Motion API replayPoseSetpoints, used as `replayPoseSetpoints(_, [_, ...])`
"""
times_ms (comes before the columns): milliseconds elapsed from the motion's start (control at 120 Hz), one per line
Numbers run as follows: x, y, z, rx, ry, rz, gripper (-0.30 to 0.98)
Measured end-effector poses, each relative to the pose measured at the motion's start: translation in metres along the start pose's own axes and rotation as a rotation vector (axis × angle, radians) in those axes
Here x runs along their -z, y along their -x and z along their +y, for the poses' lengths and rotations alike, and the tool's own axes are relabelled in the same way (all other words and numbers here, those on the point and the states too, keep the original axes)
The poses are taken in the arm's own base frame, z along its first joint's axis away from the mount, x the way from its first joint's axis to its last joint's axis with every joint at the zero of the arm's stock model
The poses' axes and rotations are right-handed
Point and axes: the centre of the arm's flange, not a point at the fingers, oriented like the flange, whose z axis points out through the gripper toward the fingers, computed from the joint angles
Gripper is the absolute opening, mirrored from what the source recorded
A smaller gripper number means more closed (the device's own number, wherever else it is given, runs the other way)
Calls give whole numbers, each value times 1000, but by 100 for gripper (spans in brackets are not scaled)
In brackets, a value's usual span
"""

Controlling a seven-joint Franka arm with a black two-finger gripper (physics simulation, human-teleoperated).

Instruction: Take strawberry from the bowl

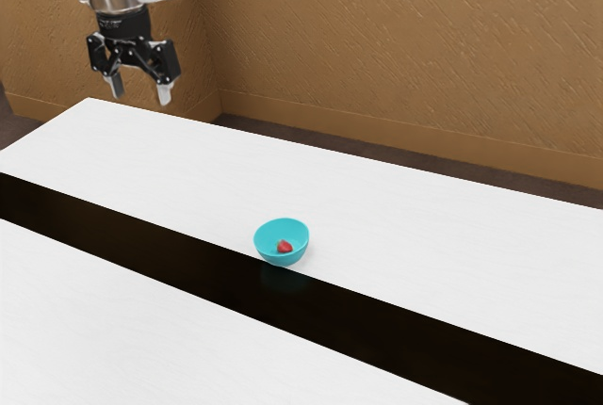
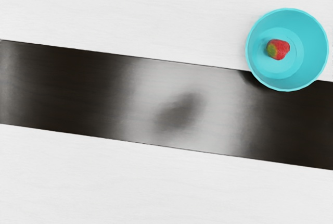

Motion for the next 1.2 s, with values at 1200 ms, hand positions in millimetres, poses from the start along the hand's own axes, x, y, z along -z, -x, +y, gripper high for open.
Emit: replayPoseSetpoints(1200, [-297,-123,167,-914,22,27,63])
